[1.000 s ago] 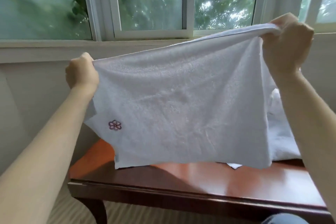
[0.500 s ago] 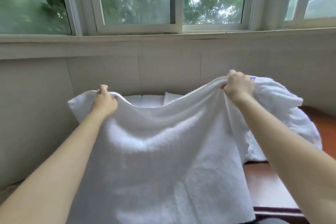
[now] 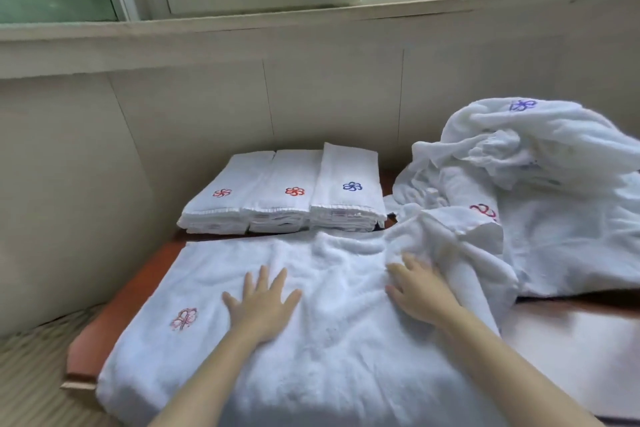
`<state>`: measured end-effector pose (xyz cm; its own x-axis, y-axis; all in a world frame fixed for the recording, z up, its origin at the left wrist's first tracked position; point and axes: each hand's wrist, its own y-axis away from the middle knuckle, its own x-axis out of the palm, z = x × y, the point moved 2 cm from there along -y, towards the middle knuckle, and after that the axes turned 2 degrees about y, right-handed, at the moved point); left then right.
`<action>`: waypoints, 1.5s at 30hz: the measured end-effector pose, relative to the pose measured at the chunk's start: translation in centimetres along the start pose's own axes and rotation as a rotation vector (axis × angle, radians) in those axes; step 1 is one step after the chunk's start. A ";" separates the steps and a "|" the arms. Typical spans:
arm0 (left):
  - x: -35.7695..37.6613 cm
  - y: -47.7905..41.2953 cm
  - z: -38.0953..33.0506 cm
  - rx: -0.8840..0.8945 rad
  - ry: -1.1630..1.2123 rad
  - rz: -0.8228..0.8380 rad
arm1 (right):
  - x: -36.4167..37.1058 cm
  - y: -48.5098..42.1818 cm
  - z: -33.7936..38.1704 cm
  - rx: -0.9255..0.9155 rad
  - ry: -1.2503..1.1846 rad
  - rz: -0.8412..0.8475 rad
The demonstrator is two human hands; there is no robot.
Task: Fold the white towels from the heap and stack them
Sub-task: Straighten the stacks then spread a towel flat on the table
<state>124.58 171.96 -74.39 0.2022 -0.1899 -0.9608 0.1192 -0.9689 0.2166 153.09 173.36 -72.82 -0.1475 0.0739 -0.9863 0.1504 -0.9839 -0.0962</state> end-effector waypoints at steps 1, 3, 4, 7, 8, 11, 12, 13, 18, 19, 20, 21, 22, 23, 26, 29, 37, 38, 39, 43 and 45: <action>-0.1 -0.2 0.3 0.009 -0.007 -0.021 | -0.8 0.0 0.1 -0.013 -0.063 -0.002; -0.5 -0.7 0.8 0.009 -0.011 -0.027 | -3.1 0.4 -0.1 0.061 -0.216 -0.153; -0.7 -1.1 1.1 0.000 -0.007 -0.024 | -4.4 0.8 -0.7 0.151 -0.257 -0.285; -1.4 -2.0 1.9 -0.035 -0.013 -0.051 | -7.5 2.7 -3.6 0.432 -0.376 -0.700; -1.6 -2.1 2.0 -0.056 -0.020 -0.066 | -7.9 3.3 -5.0 0.497 -0.414 -0.754; -2.9 -2.4 0.5 -0.201 -0.047 -0.066 | -6.9 4.6 -9.7 0.663 -0.430 -0.575; -3.5 -2.2 -0.9 -0.265 -0.080 -0.067 | -6.3 5.0 -11.2 0.684 -0.394 -0.466; -4.1 -1.8 -2.8 -0.278 -0.116 -0.100 | -5.6 5.3 -12.4 0.689 -0.361 -0.367; -4.6 0.0 -16.2 0.360 0.098 -0.461 | -2.6 4.6 -13.5 0.681 -0.237 -0.163; -4.8 0.2 -19.1 0.438 0.206 -0.454 | -2.2 4.2 -13.2 0.691 -0.196 -0.150; -5.0 0.0 -21.8 0.481 0.315 -0.410 | -1.9 3.7 -13.1 0.704 -0.153 -0.152; -5.3 -0.5 -24.4 0.493 0.403 -0.337 | -1.7 3.3 -13.2 0.718 -0.122 -0.159; -5.9 -1.4 -26.7 0.491 0.452 -0.260 | -1.7 2.9 -13.6 0.727 -0.109 -0.166; -6.7 -2.5 -28.9 0.482 0.465 -0.187 | -1.7 2.4 -14.3 0.730 -0.115 -0.170; -8.7 -5.9 -34.0 0.434 0.500 0.098 | -1.7 1.3 -17.2 0.726 -0.154 -0.177; -8.1 -7.1 -37.9 0.285 0.503 0.357 | -1.6 0.3 -19.7 0.733 -0.144 -0.197; -5.0 -6.5 -44.4 0.355 0.363 0.428 | -3.4 0.7 -27.7 0.741 -0.194 -0.159; -4.5 -6.1 -45.1 0.383 0.359 0.448 | -3.8 1.1 -29.0 0.755 -0.204 -0.132; -4.0 -5.7 -45.8 0.410 0.357 0.466 | -4.2 1.6 -30.3 0.774 -0.224 -0.102; -2.7 -4.3 -47.1 0.487 0.452 0.568 | -5.6 3.3 -33.1 0.855 -0.305 -0.073; -2.5 -3.7 -46.2 0.535 0.613 0.652 | -6.0 3.7 -32.8 0.879 -0.305 -0.116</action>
<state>168.50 183.36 -64.79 0.5499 -0.7334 -0.3996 -0.6062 -0.6796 0.4131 186.63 174.63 -71.70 -0.3836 0.2557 -0.8874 -0.6559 -0.7519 0.0669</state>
